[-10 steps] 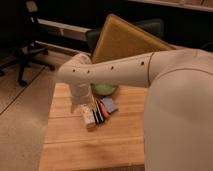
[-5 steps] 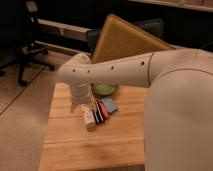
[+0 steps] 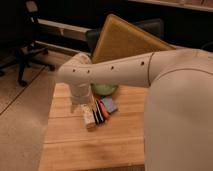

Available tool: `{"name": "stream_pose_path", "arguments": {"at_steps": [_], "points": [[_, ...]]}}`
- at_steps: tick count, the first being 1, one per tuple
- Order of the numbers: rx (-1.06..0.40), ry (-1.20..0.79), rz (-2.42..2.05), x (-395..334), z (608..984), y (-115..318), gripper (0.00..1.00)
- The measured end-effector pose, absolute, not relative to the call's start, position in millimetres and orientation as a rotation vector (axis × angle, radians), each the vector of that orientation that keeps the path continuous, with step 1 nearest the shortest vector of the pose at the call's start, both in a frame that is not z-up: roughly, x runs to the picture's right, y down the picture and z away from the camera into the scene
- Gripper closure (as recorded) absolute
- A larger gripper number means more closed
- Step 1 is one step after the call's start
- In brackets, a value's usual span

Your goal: Place the eraser in the ceramic cup

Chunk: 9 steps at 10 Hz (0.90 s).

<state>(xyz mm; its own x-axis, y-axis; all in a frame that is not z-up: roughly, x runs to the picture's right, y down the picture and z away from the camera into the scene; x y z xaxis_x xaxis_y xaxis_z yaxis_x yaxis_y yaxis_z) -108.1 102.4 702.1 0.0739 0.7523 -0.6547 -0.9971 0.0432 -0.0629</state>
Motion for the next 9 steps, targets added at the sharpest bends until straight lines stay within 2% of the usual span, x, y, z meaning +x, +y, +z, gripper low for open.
{"name": "stream_pose_path", "arguments": {"at_steps": [9], "points": [[-0.568, 0.502, 1.419, -110.5, 704.5, 96.1, 0.35]]}}
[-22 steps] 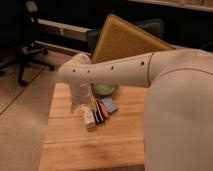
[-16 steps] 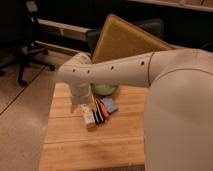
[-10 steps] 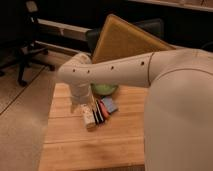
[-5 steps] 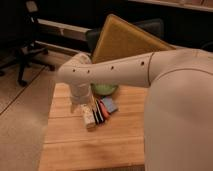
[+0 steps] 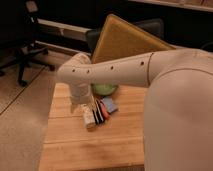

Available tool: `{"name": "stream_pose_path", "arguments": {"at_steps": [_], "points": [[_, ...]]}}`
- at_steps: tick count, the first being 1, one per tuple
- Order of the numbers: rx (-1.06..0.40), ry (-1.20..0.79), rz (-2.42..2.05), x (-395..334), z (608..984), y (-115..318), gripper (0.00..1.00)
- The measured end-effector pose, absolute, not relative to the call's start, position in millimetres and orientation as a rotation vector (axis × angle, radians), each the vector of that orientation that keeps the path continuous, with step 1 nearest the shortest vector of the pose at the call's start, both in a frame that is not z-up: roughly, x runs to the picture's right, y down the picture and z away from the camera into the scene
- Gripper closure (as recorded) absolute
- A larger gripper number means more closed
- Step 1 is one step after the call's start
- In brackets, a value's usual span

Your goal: Place the eraser in the ceramic cup

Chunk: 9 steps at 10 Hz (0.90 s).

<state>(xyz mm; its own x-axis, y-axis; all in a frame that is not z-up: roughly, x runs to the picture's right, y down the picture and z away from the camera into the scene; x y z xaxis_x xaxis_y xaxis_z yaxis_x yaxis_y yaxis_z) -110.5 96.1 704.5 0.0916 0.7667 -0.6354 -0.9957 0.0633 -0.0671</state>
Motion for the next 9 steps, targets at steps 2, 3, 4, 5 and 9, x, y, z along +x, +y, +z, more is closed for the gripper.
{"name": "stream_pose_path", "arguments": {"at_steps": [2, 3, 4, 5, 9], "points": [[-0.511, 0.404, 1.383, -119, 712, 69, 0.35], [-0.47, 0.323, 1.359, -118, 716, 45, 0.35], [-0.424, 0.201, 1.328, -112, 718, 11, 0.35], [-0.401, 0.145, 1.321, -103, 718, -6, 0.35], [-0.381, 0.098, 1.306, -99, 717, -19, 0.35]]}}
